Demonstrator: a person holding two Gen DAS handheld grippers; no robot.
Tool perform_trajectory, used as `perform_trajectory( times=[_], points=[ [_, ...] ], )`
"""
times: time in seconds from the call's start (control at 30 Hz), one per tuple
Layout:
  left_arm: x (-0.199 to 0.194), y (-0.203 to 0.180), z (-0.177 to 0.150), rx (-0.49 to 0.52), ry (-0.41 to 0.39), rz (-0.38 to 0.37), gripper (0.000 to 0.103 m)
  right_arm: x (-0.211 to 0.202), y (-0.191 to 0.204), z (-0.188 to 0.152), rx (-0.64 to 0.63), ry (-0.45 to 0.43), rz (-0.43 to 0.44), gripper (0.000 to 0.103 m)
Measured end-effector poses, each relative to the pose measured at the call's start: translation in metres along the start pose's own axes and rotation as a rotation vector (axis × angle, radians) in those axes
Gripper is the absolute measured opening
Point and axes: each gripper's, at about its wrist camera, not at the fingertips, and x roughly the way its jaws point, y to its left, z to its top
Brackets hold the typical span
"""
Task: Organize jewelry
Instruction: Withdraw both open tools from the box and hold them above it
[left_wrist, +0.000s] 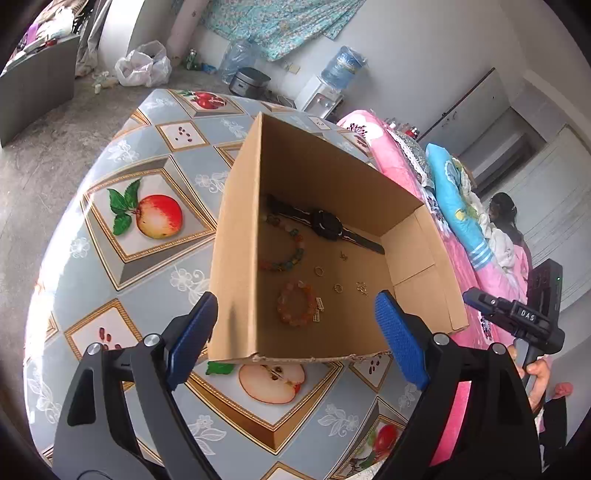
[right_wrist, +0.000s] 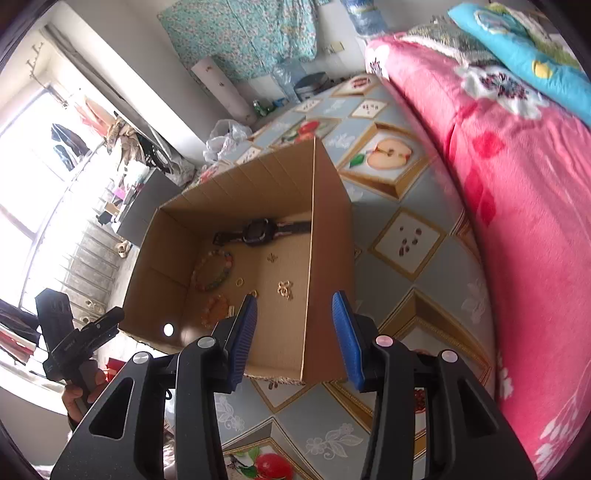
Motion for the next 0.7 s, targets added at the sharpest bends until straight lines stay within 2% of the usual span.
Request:
perform_trajectory(
  times=[0.03, 0.1, 0.3, 0.57, 0.6, 0.67, 0.7],
  points=[
    [0.005, -0.002, -0.001, -0.003, 0.011, -0.007, 0.083, 0.006, -0.001, -0.004, 0.002, 0.024, -0.001, 0.042],
    [0.008, -0.008, -0.004, 0.016, 0.002, 0.032, 0.084, 0.018, -0.001, -0.009, 0.008, 0.065, 0.004, 0.042],
    [0.006, -0.017, -0.008, 0.036, -0.005, 0.079, 0.084, 0.019, 0.007, -0.014, -0.017, 0.059, -0.028, 0.046],
    [-0.021, -0.028, -0.029, 0.078, -0.035, 0.085, 0.084, 0.007, 0.015, -0.023, -0.043, 0.042, -0.062, 0.046],
    [-0.025, -0.029, -0.032, 0.075, -0.034, 0.067, 0.084, 0.004, 0.016, -0.025, -0.047, 0.037, -0.062, 0.046],
    [-0.025, -0.033, -0.042, 0.054, 0.038, -0.140, 0.084, -0.001, 0.017, -0.031, -0.039, 0.044, -0.004, 0.046],
    [-0.022, -0.039, -0.049, 0.049, 0.069, -0.185, 0.084, -0.003, 0.017, -0.034, -0.035, 0.049, 0.021, 0.046]
  ],
)
